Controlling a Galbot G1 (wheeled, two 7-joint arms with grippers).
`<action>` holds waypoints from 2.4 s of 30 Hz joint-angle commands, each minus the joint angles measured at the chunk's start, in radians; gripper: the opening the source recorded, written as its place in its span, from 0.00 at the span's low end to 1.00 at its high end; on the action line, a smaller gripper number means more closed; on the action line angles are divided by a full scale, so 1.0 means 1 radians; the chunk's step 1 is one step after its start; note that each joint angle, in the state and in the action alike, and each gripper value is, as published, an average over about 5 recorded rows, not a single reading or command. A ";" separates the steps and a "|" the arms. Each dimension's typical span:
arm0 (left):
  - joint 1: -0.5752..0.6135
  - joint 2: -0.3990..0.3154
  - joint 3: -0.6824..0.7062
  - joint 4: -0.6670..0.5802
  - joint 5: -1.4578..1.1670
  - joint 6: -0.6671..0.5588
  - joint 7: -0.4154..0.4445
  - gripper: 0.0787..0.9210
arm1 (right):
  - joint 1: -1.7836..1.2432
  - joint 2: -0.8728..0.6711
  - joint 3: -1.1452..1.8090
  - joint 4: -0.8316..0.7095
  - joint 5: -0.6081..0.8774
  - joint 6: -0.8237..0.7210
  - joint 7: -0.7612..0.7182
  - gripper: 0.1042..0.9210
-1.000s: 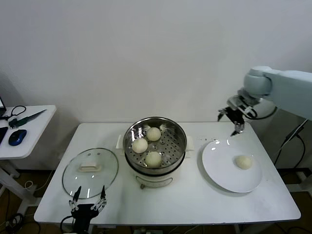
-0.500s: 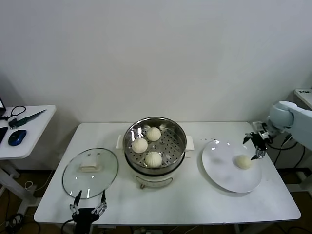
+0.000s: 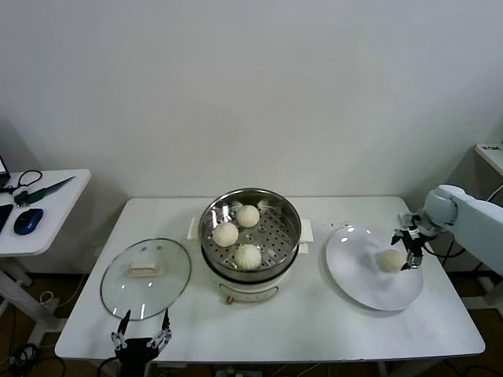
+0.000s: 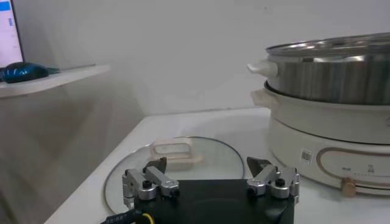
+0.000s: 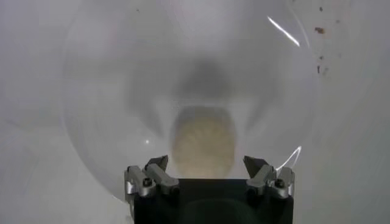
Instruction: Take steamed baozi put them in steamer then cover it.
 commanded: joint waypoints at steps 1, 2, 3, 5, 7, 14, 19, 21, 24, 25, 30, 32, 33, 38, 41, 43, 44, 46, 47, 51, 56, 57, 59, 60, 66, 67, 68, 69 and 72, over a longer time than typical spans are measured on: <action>0.001 0.000 0.000 0.000 0.001 -0.001 0.000 0.88 | -0.074 0.031 0.083 -0.057 -0.041 -0.003 0.012 0.88; 0.001 -0.001 0.001 -0.001 0.002 -0.001 0.000 0.88 | -0.077 0.031 0.090 -0.058 -0.040 -0.002 0.014 0.87; 0.002 -0.001 0.002 -0.002 0.002 -0.001 0.000 0.88 | -0.079 0.032 0.097 -0.058 -0.038 -0.002 0.016 0.86; 0.003 -0.002 0.003 -0.004 0.003 -0.001 0.000 0.88 | -0.084 0.034 0.109 -0.057 -0.032 -0.002 0.019 0.83; 0.004 -0.001 0.003 -0.005 0.003 -0.001 0.000 0.88 | -0.086 0.037 0.117 -0.056 -0.028 -0.003 0.022 0.81; 0.006 -0.001 0.003 -0.009 0.004 -0.003 -0.001 0.88 | -0.068 0.030 0.099 -0.037 -0.015 -0.007 0.008 0.77; 0.006 -0.003 0.005 -0.012 0.005 -0.002 0.000 0.88 | 0.034 0.006 0.022 0.014 0.052 -0.022 -0.005 0.74; 0.006 -0.003 0.005 -0.013 0.006 -0.002 0.000 0.88 | 0.121 -0.007 -0.053 0.052 0.100 -0.035 -0.008 0.73; 0.005 -0.002 0.007 -0.016 0.008 -0.001 0.001 0.88 | 0.295 -0.018 -0.233 0.139 0.213 -0.069 -0.009 0.71; 0.005 -0.002 0.008 -0.016 0.009 0.000 0.001 0.88 | 0.368 -0.017 -0.304 0.175 0.263 -0.083 -0.010 0.71; 0.003 -0.001 0.013 -0.021 0.011 0.003 0.002 0.88 | 0.717 0.034 -0.584 0.354 0.500 -0.141 -0.010 0.70; 0.003 0.000 0.014 -0.024 0.010 0.005 0.003 0.88 | 0.820 0.070 -0.641 0.427 0.589 -0.179 -0.003 0.70; 0.003 0.002 0.015 -0.026 0.010 0.006 0.003 0.88 | 0.859 0.087 -0.657 0.460 0.632 -0.197 0.002 0.70; 0.000 0.012 0.015 -0.034 0.000 0.008 0.003 0.88 | 0.981 0.194 -0.670 0.604 0.820 -0.290 0.063 0.70; -0.003 0.017 0.015 -0.038 -0.006 0.009 0.003 0.88 | 0.973 0.264 -0.630 0.655 0.891 -0.346 0.121 0.70; -0.004 0.019 0.016 -0.040 -0.008 0.011 0.003 0.88 | 0.944 0.314 -0.605 0.671 0.923 -0.383 0.163 0.70; -0.005 0.019 0.016 -0.041 -0.008 0.012 0.003 0.88 | 0.922 0.338 -0.595 0.674 0.933 -0.401 0.185 0.70; -0.008 0.020 0.016 -0.042 -0.008 0.015 0.004 0.88 | 0.876 0.377 -0.583 0.675 0.941 -0.432 0.224 0.70; -0.009 0.020 0.016 -0.042 -0.008 0.017 0.004 0.88 | 0.852 0.392 -0.578 0.675 0.943 -0.446 0.243 0.70; -0.013 0.022 0.014 -0.042 -0.009 0.019 0.004 0.88 | 0.743 0.432 -0.545 0.665 0.937 -0.512 0.321 0.70; -0.015 0.024 0.010 -0.039 -0.013 0.019 0.003 0.88 | 0.641 0.445 -0.523 0.631 0.885 -0.550 0.368 0.70; -0.015 0.024 0.009 -0.039 -0.013 0.018 0.003 0.88 | 0.628 0.443 -0.524 0.625 0.873 -0.553 0.371 0.70; -0.014 0.025 0.007 -0.040 -0.013 0.018 0.003 0.88 | 0.609 0.437 -0.528 0.615 0.849 -0.558 0.378 0.70; -0.014 0.025 0.006 -0.041 -0.013 0.018 0.003 0.88 | 0.602 0.433 -0.532 0.611 0.839 -0.560 0.381 0.70; -0.011 0.023 0.005 -0.043 -0.014 0.018 0.003 0.88 | 0.553 0.404 -0.531 0.591 0.797 -0.574 0.408 0.70; -0.011 0.022 0.005 -0.044 -0.014 0.018 0.003 0.88 | 0.544 0.399 -0.527 0.588 0.794 -0.577 0.413 0.70; -0.011 0.022 0.005 -0.044 -0.014 0.018 0.003 0.88 | 0.536 0.395 -0.523 0.584 0.789 -0.580 0.416 0.70; -0.011 0.022 0.005 -0.045 -0.014 0.018 0.003 0.88 | 0.529 0.392 -0.520 0.580 0.784 -0.582 0.420 0.70; -0.010 0.022 0.004 -0.044 -0.014 0.017 0.003 0.88 | 0.514 0.384 -0.510 0.572 0.776 -0.588 0.427 0.70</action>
